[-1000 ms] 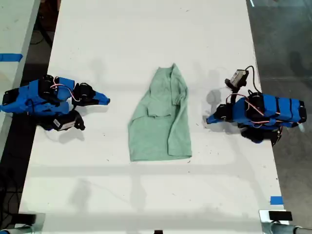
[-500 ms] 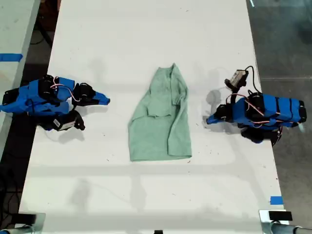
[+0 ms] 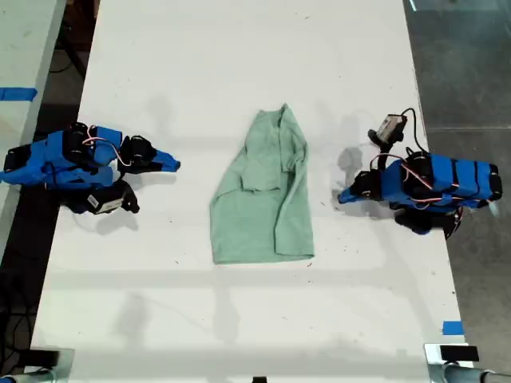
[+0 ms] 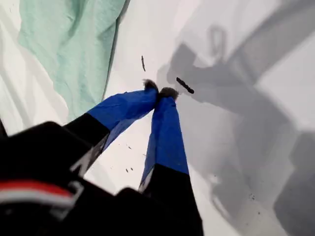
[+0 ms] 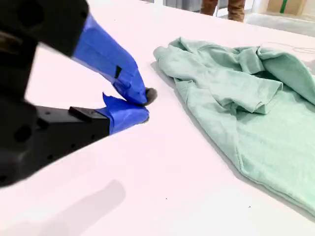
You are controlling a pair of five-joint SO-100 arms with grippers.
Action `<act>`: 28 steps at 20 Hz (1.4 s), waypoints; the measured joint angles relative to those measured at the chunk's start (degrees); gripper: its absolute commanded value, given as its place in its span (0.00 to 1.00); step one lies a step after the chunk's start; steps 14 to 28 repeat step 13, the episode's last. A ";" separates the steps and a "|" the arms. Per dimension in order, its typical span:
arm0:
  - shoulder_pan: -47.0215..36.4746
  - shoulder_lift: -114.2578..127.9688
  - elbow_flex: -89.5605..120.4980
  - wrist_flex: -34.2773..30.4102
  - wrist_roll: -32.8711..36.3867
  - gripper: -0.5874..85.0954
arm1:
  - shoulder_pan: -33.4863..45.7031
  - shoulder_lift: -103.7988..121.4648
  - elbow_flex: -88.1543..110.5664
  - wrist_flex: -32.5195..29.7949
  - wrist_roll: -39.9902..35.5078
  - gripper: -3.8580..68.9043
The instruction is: Fold t shirt
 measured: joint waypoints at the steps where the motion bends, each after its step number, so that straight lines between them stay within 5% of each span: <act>1: 0.00 0.00 0.00 0.00 -0.09 0.01 | -0.09 0.00 0.00 -0.09 0.00 0.08; 28: 0.26 0.00 0.00 0.62 0.00 0.01 | -0.09 0.00 0.09 -0.09 -1.49 0.08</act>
